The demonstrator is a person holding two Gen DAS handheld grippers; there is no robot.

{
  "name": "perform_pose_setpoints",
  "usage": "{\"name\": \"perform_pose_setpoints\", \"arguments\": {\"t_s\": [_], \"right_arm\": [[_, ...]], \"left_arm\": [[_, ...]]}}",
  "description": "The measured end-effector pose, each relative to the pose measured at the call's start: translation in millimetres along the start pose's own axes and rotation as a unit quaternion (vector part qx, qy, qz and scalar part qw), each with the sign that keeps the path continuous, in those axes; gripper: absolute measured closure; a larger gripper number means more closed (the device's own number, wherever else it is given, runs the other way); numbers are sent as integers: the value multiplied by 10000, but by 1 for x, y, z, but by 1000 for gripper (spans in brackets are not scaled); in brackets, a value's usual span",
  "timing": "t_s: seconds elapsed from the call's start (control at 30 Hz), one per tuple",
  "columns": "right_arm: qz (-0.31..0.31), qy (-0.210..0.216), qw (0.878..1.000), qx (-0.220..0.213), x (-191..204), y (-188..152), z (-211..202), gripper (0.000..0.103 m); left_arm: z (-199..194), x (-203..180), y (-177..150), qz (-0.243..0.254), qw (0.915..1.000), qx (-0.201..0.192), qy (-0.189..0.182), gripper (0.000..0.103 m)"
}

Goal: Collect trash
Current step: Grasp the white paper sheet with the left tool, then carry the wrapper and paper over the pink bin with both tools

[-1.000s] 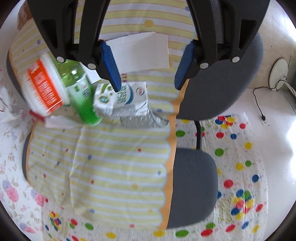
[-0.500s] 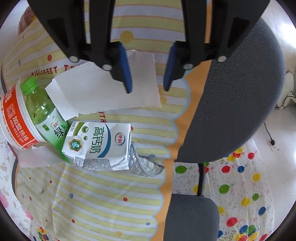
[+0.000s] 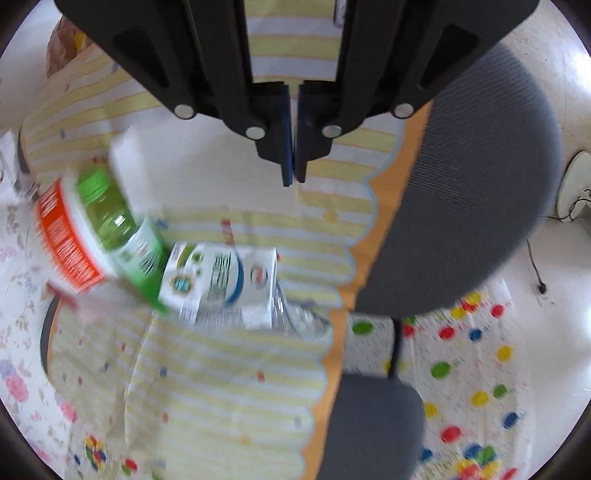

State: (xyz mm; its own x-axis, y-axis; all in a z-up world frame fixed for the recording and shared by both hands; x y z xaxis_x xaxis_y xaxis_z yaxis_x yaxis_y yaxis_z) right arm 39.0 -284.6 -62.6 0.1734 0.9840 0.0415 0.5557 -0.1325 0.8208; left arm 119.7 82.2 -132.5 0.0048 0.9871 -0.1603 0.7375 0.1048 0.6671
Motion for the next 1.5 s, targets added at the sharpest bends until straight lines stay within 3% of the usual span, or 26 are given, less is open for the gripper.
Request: {"name": "perform_pose_setpoints", "arguments": {"t_s": [0.1,0.3,0.47,0.67,0.77,0.97,1.07,1.3,1.5], "right_arm": [[-38,-47,10000,-67,-1,-1,-10,96],[-30,-88,9999,-103,-7,-6,-31,96],[37,-159,9998,-102,-23,-19,-55,96],[171,-446,9988,-144,-51,-37,-84,96],[256,-666,9974,-87,-71,-50,-95,96],[504,-1221,9911,179,-119,-86,-109,95],[623,-1541,9854,373,-144,-107,-112,95],[991,-2128,9680,885,-204,-155,-107,92],[1202,-2270,9572,1338,-229,-187,-84,89]], "left_arm": [[-37,1,10,-73,9990,-436,29,103],[-107,-20,23,16,9948,-974,-312,103],[-146,-65,12,468,9881,-1206,-832,103],[-158,-134,-16,990,9767,-1291,-1403,103],[-153,-173,-33,1341,9691,-1175,-1704,103],[-142,-266,-66,1943,9426,-992,-2528,103],[-138,-300,-82,2189,9339,-1006,-2643,103],[-118,-343,-120,2321,9226,-498,-3041,103],[-101,-359,-140,2434,9192,-125,-3092,103]]}}
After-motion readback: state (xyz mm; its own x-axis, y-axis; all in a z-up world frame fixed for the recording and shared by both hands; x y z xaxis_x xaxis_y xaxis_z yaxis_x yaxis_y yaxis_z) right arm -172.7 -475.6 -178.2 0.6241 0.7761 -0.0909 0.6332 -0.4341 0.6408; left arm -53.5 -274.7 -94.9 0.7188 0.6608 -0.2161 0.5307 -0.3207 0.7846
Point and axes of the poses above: each gripper's, at about its wrist camera, not at the fingertips, and z roughly the way its jaws point, x to its left, y to its top, the point moved 5 cm from there along z, roughly the way its jaws point, and after that the axes turned 3 degrees about -z, right-handed, at the moved point
